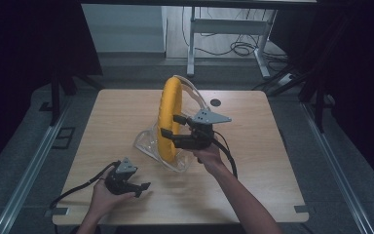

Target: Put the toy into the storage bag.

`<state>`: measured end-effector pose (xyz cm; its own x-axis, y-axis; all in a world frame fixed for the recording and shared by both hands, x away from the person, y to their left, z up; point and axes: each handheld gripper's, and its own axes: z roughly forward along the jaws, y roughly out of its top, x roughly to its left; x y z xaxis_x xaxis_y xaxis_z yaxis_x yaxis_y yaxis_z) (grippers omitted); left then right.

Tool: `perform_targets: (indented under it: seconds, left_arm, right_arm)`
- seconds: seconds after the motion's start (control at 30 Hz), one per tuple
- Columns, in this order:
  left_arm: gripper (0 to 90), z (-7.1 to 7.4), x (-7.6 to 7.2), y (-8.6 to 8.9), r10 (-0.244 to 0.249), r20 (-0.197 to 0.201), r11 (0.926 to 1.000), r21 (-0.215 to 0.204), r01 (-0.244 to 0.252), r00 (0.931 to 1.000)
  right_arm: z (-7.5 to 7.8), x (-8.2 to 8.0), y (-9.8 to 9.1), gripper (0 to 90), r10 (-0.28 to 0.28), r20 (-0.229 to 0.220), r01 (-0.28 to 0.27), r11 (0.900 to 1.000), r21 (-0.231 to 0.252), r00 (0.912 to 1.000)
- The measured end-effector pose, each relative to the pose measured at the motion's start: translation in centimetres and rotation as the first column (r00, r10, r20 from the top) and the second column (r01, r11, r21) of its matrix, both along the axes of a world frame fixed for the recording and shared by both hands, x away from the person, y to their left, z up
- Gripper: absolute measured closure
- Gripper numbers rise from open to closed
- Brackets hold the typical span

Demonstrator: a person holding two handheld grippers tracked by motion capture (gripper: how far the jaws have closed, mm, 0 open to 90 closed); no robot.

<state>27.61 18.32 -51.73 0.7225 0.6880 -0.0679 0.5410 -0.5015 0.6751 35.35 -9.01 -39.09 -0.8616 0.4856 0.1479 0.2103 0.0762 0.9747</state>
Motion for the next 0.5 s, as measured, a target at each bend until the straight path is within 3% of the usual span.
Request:
perform_targets:
  seconds: [0.5]
  left_arm:
    - [21.2, 0.0, 0.0, 0.0, 0.0, 0.001, 1.0, 0.001, 0.0, 1.0]
  right_arm:
    - [0.3, 0.0, -2.0, 30.2, -0.034, 0.001, 0.034, 0.9993, 0.014, 0.9994]
